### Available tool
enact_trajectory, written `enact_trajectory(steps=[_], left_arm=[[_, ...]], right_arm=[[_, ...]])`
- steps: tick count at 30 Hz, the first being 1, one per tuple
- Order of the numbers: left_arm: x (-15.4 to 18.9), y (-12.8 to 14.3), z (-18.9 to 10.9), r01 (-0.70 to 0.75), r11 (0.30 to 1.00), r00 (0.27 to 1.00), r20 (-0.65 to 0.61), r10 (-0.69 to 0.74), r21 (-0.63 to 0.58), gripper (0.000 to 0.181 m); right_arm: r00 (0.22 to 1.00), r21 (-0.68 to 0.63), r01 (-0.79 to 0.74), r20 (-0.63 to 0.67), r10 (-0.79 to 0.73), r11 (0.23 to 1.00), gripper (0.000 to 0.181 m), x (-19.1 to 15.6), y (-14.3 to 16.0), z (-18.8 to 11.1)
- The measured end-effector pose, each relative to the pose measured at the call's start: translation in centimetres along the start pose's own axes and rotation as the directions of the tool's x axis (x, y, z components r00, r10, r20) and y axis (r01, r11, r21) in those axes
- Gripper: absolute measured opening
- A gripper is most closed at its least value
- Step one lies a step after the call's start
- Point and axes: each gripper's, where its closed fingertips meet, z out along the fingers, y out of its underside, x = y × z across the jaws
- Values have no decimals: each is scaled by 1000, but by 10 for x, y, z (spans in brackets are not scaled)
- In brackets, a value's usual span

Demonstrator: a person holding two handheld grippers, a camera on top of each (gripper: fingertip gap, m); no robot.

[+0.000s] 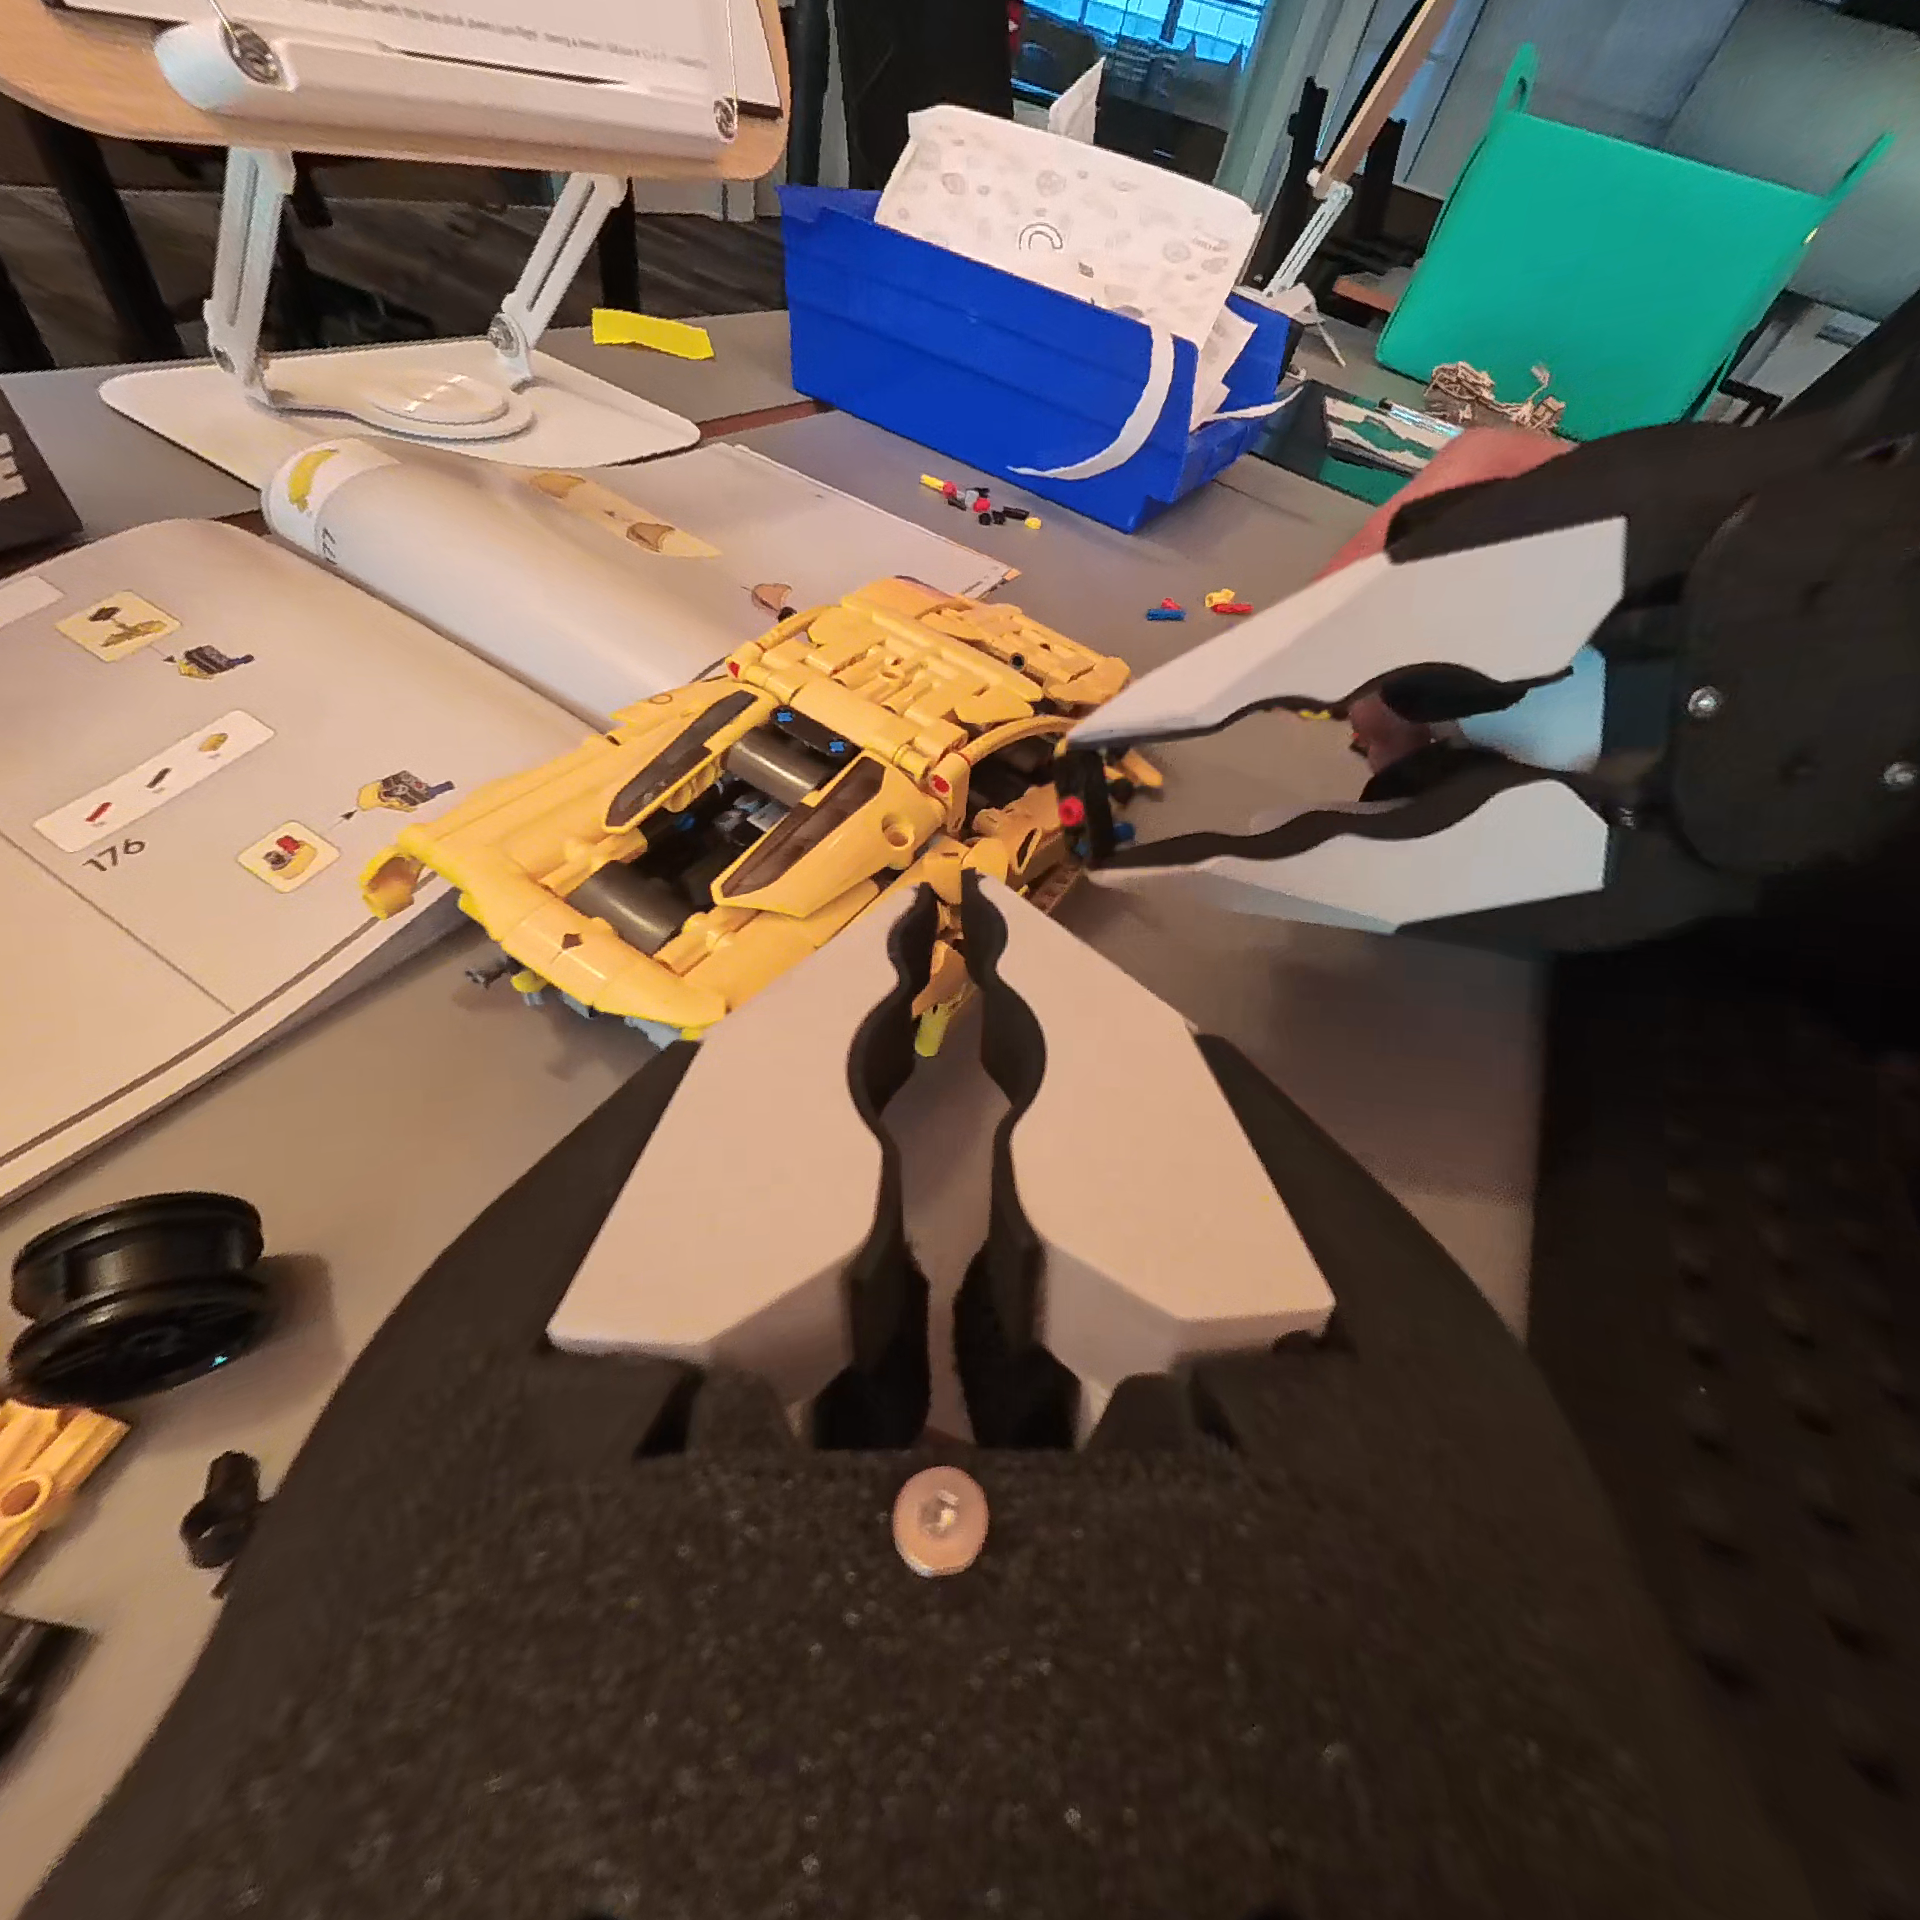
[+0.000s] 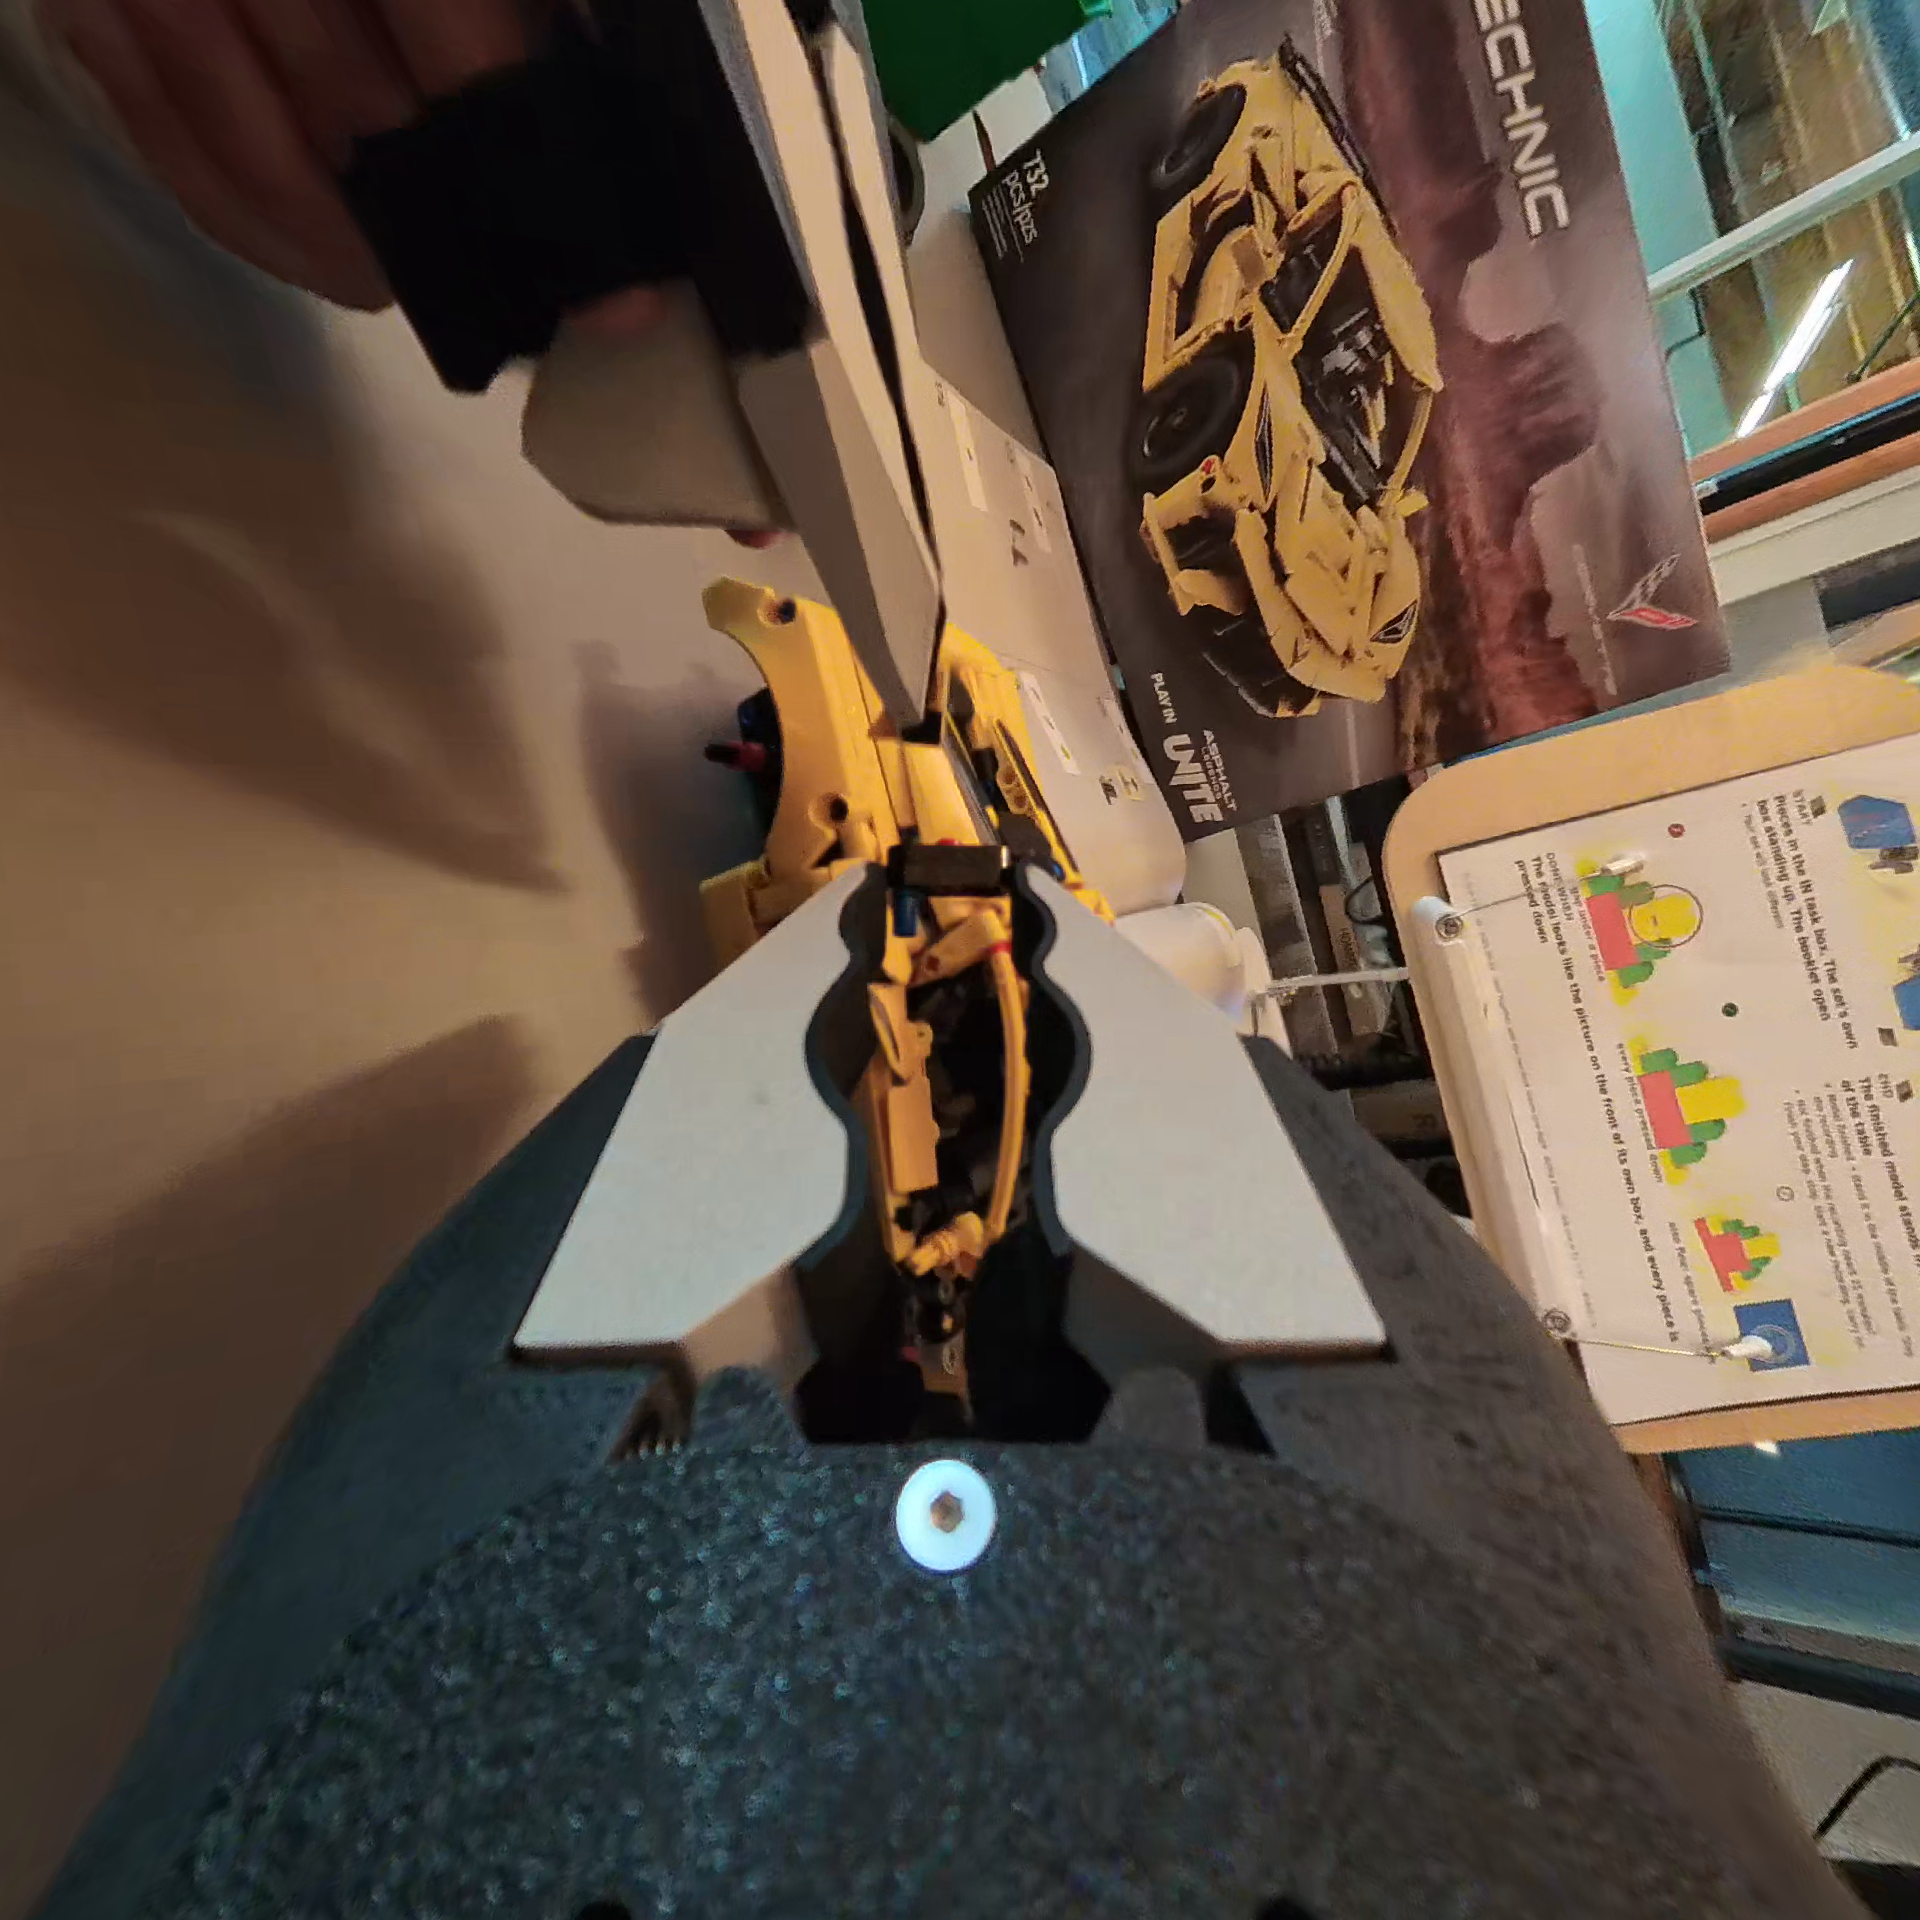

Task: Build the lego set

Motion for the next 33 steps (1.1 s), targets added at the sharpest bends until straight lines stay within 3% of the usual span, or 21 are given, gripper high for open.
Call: enact_trajectory(steps=[5,26,33], left_arm=[[3,2,2,-23,1000,1000,1,23,-7,4],[15,5,4,-113,993,994,-10,113,-21,6],[16,12,5,-220,974,975,14,221,-53,6]], right_arm=[[999,-30,27,-38,-28,999,22,-3,-12,6],[994,-84,91,-49,-95,992,22,-10,-8,13],[982,-108,177,-52,-183,978,22,-16,-7,13]])
